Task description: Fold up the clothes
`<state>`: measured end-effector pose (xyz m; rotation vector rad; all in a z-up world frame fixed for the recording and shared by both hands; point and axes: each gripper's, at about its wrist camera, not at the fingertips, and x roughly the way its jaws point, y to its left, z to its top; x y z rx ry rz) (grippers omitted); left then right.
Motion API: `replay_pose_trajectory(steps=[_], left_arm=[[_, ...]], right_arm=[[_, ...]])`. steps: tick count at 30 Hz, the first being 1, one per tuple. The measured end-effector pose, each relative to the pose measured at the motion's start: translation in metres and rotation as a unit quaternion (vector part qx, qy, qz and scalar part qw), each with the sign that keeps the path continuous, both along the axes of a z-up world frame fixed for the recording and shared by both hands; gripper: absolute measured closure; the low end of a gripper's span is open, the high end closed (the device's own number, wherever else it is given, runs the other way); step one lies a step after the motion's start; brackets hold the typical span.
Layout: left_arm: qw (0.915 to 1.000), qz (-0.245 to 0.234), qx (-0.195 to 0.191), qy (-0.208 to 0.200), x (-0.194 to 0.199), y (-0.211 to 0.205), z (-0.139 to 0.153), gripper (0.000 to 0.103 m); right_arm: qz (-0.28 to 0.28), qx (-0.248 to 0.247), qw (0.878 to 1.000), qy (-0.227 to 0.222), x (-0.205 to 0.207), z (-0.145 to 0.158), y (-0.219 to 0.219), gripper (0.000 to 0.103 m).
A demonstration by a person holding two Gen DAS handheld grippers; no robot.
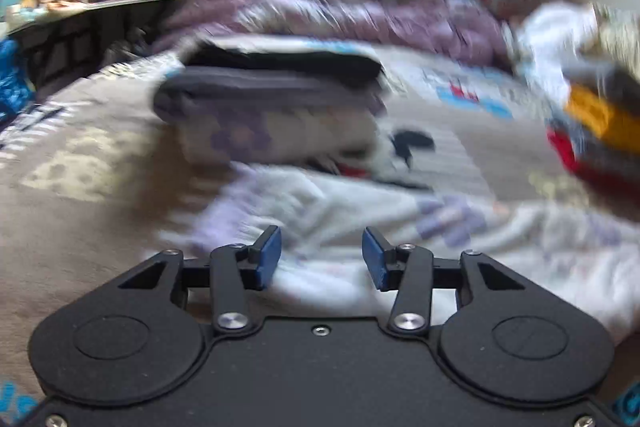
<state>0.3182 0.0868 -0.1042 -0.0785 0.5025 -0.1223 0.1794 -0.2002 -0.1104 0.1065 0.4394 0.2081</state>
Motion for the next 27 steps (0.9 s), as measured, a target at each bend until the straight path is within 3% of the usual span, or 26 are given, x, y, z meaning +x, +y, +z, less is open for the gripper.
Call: replay_pose_trajectory(steps=[4,8,15,20,23,25,27], left_arm=[[0.9995,-0.004,-0.008,-0.032,0.001,0.006,0.016,0.058],[0.9986,-0.029,0.014,-0.043,0.017,-0.004,0.015,0.058],[0.9989,-0.003,0.016,0.044,0.055,-0.001,-0.025,0.057],[0.9980,0.007,0.028,0.056,0.058,-0.002,-0.030,0.054],[0.9987,0.014,0.004,0.049,0.052,0.005,-0.026,0.053],[0.9984,0.048,-0.021,0.023,0.037,0.014,-0.013,0.053],[0.9936,0.079,-0.081,-0.004,0.015,0.033,0.002,0.050]], right_arm=[[0.004,-0.010,0.999,-0.040,-0.009,0.013,0.008,0.056],[0.004,-0.009,0.999,-0.033,-0.007,0.010,0.010,0.056],[-0.007,0.030,0.999,0.015,0.005,-0.004,-0.004,0.054],[0.001,0.054,0.998,0.033,0.010,-0.010,-0.010,0.054],[0.005,0.060,0.998,0.035,0.009,-0.010,-0.011,0.054],[0.004,0.059,0.998,0.029,0.006,-0.009,-0.010,0.054],[0.001,0.054,0.999,0.008,-0.003,-0.004,-0.009,0.049]])
